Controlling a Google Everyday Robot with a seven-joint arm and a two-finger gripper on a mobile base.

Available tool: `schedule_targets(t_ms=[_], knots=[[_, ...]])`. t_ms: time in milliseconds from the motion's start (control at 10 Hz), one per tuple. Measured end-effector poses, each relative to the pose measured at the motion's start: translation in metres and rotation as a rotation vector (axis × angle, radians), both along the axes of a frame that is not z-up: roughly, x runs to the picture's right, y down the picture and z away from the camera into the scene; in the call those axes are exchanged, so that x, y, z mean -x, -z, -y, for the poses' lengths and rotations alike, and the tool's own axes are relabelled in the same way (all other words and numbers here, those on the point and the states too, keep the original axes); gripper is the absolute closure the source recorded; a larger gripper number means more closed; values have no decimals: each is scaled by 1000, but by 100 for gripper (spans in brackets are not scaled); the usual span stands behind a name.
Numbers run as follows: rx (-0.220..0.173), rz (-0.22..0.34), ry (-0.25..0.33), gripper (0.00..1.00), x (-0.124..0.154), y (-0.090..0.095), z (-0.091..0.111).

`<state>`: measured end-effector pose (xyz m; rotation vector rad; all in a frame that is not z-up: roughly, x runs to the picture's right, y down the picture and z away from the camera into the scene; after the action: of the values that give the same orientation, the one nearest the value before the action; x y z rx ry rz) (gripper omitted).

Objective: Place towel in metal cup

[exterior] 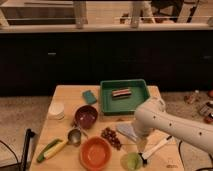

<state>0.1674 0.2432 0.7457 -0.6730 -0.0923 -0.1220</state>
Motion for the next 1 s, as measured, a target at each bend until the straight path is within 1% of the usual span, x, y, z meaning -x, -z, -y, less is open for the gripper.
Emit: schedule_targets(t_ms=[200,500,700,900,1000], knots=[[-12,-3,-4,20,1,-4,7],[-33,10,-5,20,5,-16,15],[-50,19,-7,20,6,-25,18],[-59,24,-10,20,5,-33,18],[-54,27,-10,20,6,-38,17]])
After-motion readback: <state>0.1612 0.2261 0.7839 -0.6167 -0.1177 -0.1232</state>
